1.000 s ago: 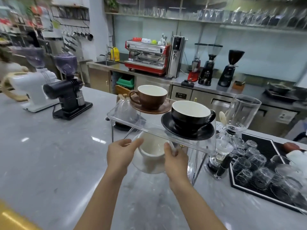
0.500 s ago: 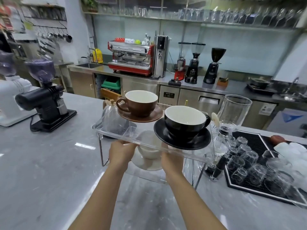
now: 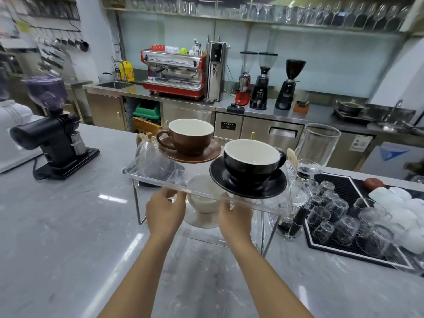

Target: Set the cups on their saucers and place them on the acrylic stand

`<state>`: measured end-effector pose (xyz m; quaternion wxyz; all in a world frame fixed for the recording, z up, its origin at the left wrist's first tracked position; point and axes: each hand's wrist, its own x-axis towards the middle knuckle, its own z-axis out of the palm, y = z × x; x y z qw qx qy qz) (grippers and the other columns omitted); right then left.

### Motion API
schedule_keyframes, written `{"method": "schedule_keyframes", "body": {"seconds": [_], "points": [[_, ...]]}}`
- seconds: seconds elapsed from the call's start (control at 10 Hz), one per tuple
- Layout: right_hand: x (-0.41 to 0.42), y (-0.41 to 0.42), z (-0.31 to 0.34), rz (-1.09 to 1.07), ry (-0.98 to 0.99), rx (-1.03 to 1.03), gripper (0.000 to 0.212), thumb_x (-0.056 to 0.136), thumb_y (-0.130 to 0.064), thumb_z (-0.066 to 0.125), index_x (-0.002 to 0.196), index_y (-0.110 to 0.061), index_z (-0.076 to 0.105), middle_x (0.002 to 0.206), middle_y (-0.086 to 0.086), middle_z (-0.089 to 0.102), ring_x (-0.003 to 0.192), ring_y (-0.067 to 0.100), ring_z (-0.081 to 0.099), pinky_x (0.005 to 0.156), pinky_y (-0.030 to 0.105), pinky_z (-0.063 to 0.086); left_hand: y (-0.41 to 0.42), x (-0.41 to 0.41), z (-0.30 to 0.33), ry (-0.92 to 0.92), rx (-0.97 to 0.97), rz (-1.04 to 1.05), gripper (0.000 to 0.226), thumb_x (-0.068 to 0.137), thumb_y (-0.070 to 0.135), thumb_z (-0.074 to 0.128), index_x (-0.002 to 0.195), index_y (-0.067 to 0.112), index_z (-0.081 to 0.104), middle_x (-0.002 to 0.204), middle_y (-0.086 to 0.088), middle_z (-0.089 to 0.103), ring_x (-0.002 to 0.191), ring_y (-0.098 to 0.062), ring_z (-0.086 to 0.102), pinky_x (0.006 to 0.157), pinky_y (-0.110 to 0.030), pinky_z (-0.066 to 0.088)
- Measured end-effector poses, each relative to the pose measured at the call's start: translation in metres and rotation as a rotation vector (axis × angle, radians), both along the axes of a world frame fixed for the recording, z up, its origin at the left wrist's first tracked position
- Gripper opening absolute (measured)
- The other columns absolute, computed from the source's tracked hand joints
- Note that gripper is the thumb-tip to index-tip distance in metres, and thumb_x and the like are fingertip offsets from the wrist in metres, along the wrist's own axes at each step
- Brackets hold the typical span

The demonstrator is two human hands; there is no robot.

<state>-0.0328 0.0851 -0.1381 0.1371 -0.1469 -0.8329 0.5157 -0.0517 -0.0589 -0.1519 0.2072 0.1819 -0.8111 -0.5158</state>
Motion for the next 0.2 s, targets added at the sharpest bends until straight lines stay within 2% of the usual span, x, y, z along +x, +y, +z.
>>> {"method": "schedule_keyframes", "body": {"seconds": [0.1,0.2], "points": [[0.017,0.004,0.001,0.050,0.195,0.191,0.053,0.098,-0.030,0.053,0.148,-0.016,0.043,0.152,0.001,0.044,0.143,0.018,0.038,0.122,0.033,0.028,0.004,0.019,0.007,0.115,-0.018,-0.041,0.024,0.088,0.052,0.064,0.092,0.030,0.071,0.088,0.014,0.072,0.086,-0.012,0.067,0.069,-0.029,0.051],[0.036,0.009,-0.003,0.103,0.337,0.273,0.055,0.095,-0.025,0.056,0.148,-0.019,0.044,0.155,-0.002,0.038,0.146,0.016,0.033,0.122,0.034,0.028,0.011,0.046,0.008,0.232,-0.008,-0.086,0.007,0.089,0.035,0.070,0.095,0.031,0.072,0.089,0.019,0.071,0.088,-0.003,0.067,0.077,-0.027,0.057]]}}
